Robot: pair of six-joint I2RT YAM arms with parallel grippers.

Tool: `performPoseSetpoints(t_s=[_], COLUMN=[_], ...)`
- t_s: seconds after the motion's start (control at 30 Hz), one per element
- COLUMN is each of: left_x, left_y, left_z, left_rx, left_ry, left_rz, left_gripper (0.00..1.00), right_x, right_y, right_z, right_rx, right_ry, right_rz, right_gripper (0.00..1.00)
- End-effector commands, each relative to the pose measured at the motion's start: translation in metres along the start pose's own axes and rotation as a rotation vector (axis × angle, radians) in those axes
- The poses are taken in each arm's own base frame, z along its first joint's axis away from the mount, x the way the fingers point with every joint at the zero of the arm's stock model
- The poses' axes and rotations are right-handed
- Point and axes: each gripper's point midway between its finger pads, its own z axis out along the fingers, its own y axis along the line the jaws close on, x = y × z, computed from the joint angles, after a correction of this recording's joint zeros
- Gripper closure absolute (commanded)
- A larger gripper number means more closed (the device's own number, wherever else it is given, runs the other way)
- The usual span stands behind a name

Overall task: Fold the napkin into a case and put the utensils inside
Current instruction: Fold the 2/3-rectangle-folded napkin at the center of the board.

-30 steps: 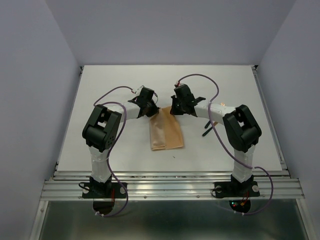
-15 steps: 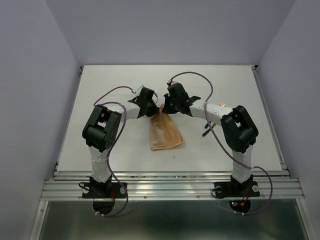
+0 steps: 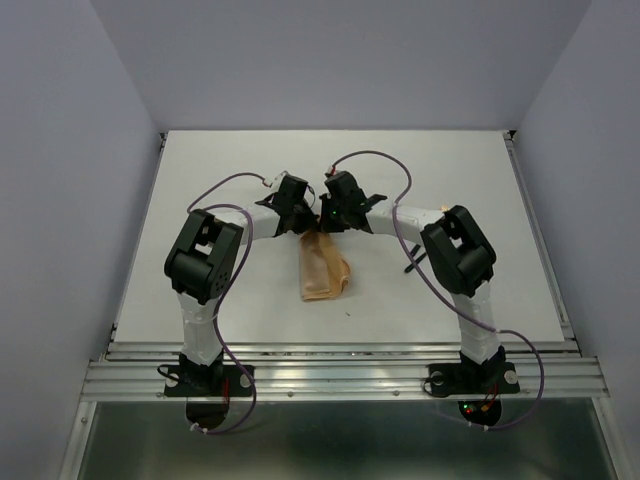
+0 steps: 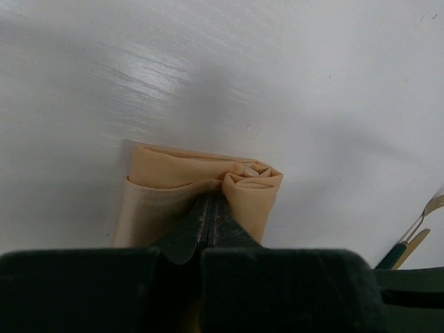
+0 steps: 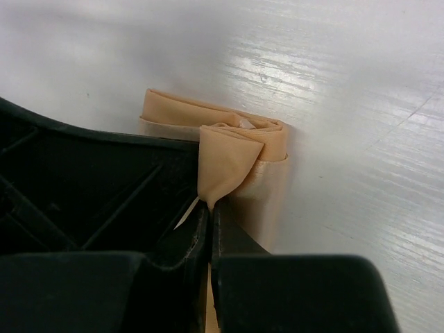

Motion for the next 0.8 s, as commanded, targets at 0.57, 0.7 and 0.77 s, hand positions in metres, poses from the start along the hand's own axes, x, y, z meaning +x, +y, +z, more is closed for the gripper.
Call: performPoseSetpoints(t_s=[0.57, 0.7, 0.77], left_x=[-0.023, -0.035, -0.034], left_y=[-0.012, 0.005, 0.021], left_z=[-0.071, -0.077, -0.076], left_rx=[0.089, 0.057, 0.028], left_ry=[-0.008, -0.030, -0.026], left_rz=[0.047, 0.048, 0.040], left_gripper=[1.00, 1.00, 1.00], right_x=[0.042, 0.041, 0.036], right_y=[-0.009, -0.007, -0.010], right_z=[0.026, 0.028, 0.028], right_rx=[-0.026, -0.040, -0.038], right_ry=[0.047, 0.051, 0.043], right_rz=[-0.016, -0.048, -0.048], right_gripper=[0.99, 0.99, 0.99])
